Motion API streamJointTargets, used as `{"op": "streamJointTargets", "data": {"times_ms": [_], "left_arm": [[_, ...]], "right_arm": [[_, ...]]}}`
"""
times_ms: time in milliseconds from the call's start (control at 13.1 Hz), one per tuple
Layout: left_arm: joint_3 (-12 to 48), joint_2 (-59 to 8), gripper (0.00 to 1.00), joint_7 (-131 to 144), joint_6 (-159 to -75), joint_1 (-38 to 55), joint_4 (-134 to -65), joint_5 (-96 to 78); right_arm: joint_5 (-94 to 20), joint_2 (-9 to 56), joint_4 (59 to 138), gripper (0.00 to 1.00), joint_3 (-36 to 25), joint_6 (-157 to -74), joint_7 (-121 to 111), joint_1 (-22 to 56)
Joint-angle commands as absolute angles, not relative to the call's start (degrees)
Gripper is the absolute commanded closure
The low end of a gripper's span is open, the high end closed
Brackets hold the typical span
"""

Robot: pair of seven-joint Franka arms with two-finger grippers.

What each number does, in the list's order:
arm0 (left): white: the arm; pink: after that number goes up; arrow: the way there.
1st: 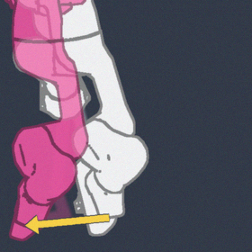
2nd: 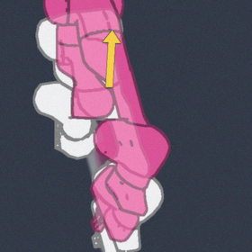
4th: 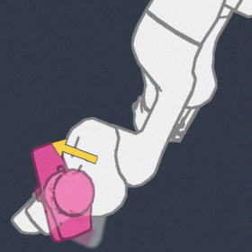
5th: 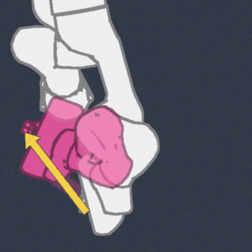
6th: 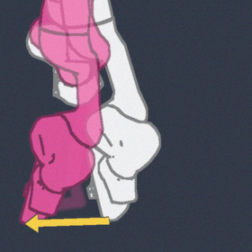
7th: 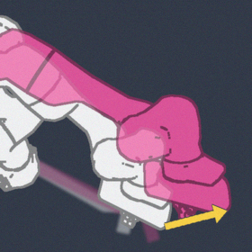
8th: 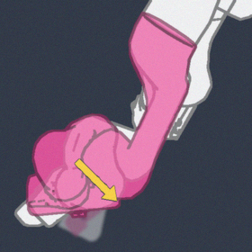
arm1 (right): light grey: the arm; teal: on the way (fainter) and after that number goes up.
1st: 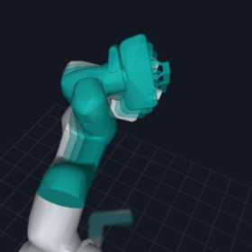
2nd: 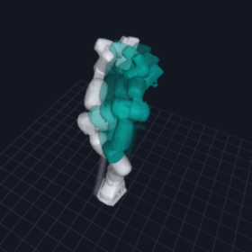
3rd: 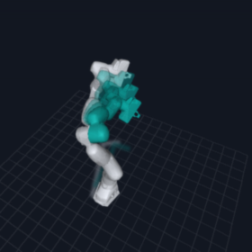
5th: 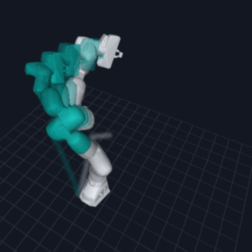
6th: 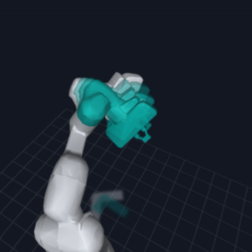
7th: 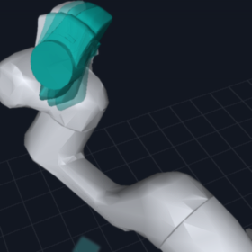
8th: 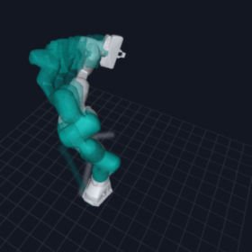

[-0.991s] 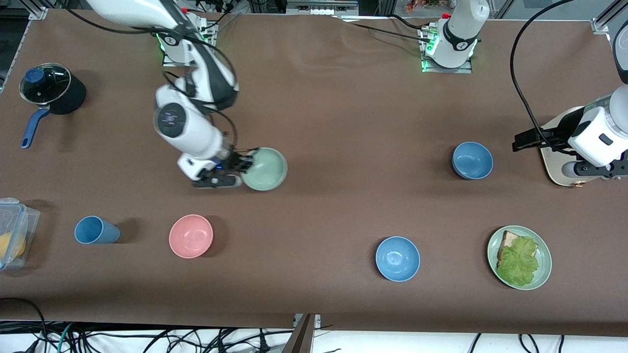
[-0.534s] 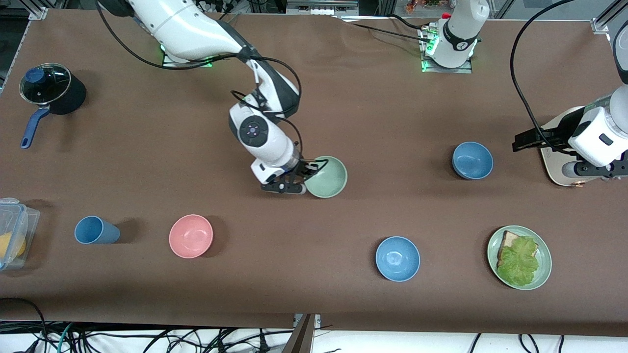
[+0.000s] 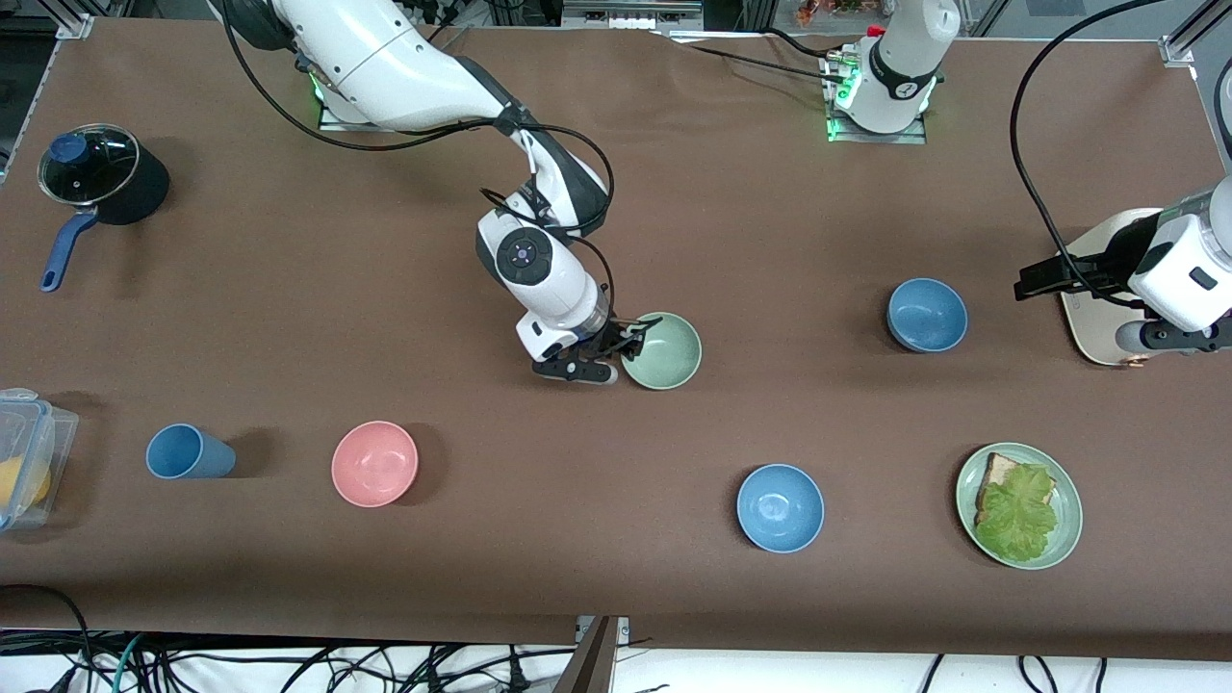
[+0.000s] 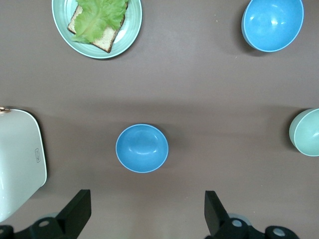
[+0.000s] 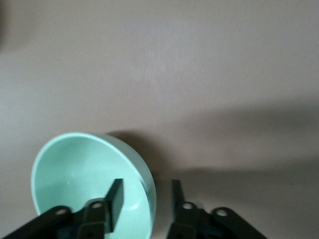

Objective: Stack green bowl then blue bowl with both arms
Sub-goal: 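Slide the green bowl to the table middle and open the right gripper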

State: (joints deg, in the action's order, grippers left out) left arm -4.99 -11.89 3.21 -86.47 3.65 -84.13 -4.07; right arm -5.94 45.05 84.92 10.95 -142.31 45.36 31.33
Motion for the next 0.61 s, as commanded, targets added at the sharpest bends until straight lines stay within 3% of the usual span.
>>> {"op": "streamJointTargets", "data": {"times_ms": [0, 229, 534], "left_arm": [[-4.9, -12.8, 0.00, 2.4, -85.8, 3.3, -82.6, -5.5], [-4.9, -13.5, 0.00, 2.3, -85.9, 2.7, -82.7, -5.8], [-4.8, -13.7, 0.00, 0.8, -89.6, 1.6, -87.7, -6.0]], "right_arm": [[-5.7, 37.7, 85.5, 0.00, 10.2, -132.8, 45.3, 28.3], [-5.5, 26.8, 90.6, 0.00, 10.2, -121.4, 35.9, 20.1], [-5.3, 12.3, 100.6, 0.00, 10.2, -116.1, 23.1, 7.8]]}}
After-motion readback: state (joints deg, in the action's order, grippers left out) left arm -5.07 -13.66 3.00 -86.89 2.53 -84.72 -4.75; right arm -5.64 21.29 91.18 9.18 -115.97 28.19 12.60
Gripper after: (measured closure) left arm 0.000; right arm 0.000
